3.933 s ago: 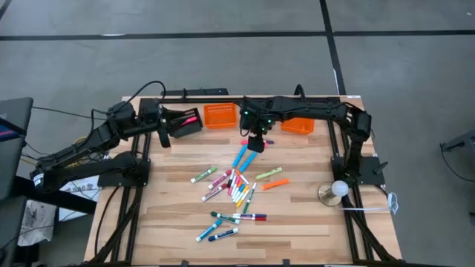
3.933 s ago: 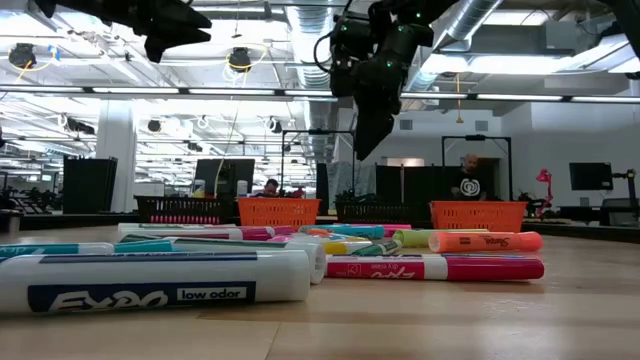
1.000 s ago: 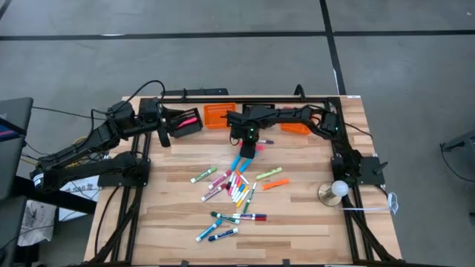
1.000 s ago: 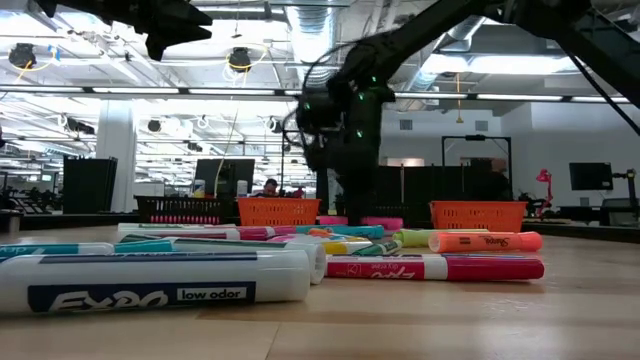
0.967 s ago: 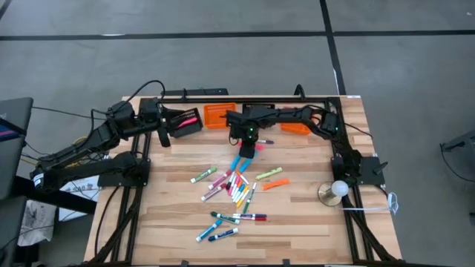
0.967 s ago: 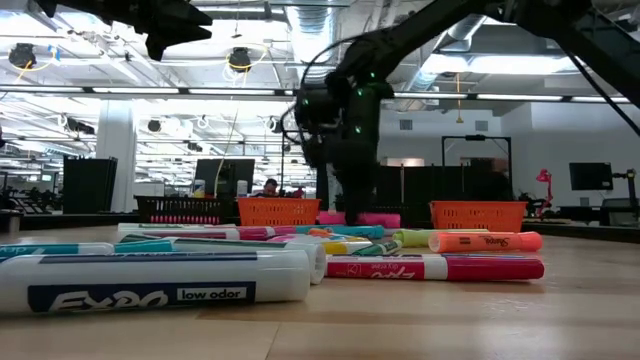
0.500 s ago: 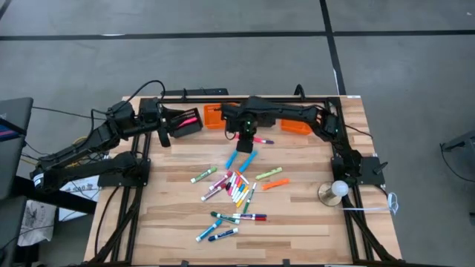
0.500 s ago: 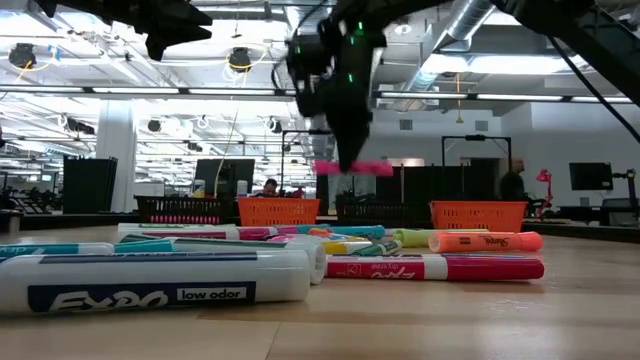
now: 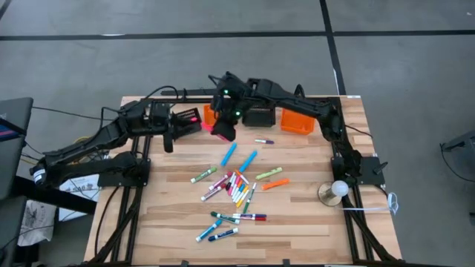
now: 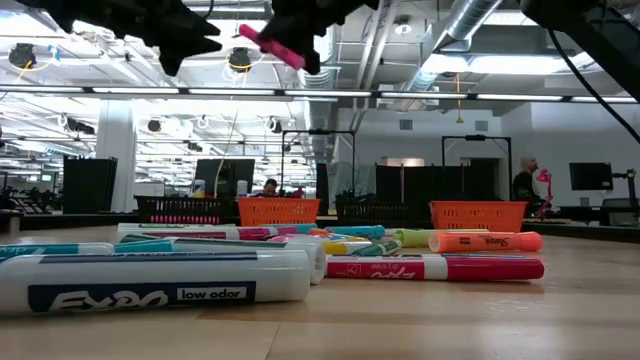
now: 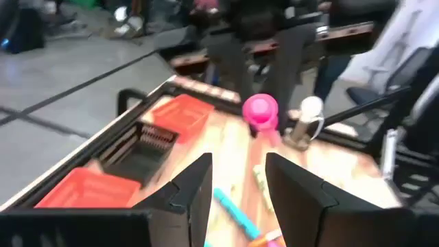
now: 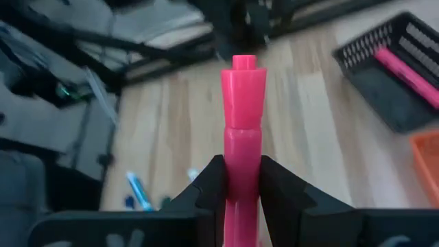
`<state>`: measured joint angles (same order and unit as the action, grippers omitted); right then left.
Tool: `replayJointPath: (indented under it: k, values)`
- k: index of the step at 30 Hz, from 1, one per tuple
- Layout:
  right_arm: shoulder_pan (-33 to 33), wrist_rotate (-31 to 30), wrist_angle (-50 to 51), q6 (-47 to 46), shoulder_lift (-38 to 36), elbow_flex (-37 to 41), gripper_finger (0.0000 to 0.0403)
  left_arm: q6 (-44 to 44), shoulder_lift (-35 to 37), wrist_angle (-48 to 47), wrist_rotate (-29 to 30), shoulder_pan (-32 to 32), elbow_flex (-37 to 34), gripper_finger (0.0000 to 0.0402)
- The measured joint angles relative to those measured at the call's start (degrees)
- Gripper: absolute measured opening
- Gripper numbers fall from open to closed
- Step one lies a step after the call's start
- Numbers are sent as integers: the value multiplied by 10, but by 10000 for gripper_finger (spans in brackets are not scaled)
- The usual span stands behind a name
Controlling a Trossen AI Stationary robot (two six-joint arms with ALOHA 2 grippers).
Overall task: Pick & Place Markers
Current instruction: Put the pink highlighter into the left black bin
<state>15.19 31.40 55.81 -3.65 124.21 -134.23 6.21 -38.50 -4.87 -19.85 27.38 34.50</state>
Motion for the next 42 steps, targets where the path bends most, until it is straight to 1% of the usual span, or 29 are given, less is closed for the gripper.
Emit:
replayJointPath:
  k: [4,10,16,21,26,31,37,42]
  values:
    - [0,2,-43,-5,0,-2,61,10,0,57,-43,0,0,136]
    - [0,2,-99,-15,1,-2,61,59,7,80,-63,0,0,136]
    - [-2,1,-130,-15,1,-2,61,64,-1,87,-60,0,0,136]
    - [-3,2,-165,-26,1,-2,61,78,-27,132,-55,0,0,136]
    - [-7,-1,-171,-26,1,-2,61,79,-59,168,-54,1,0,136]
    - [-8,-2,-175,-25,1,-2,61,82,-71,210,-56,1,0,136]
    - [-17,-5,-189,-25,1,-2,61,83,-74,225,-59,0,0,136]
    - [-20,-6,-185,-24,2,-2,61,108,-86,238,-58,0,0,134]
